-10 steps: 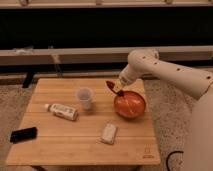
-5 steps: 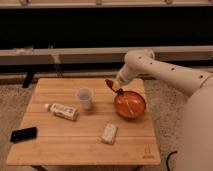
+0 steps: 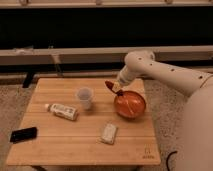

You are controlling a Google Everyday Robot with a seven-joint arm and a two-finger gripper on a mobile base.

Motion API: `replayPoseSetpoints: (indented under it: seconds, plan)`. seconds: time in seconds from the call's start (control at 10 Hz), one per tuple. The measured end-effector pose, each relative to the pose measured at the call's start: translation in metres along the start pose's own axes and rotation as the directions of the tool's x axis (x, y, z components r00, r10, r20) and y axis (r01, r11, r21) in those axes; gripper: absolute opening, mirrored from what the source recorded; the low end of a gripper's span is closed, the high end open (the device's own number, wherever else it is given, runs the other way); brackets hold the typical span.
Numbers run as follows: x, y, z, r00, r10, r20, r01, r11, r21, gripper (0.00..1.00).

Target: Place the pepper in the ceramic bowl

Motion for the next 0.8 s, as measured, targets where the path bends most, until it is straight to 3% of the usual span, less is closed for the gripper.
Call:
replayPoseSetpoints:
  seconds: [0.2,0.6,0.8]
  plan:
    - [0.004,-0.003,-0.003,1.000,0.022,0.003,-0.022,1.000,-0.004,0.39]
    - [0.029,-0.030,-0.014,0.992,0.130,-0.002,-0.130,0.991,0.029,0.02]
    - [0.041,-0.037,-0.023,0.985,0.174,0.001,-0.174,0.984,0.041,0.00]
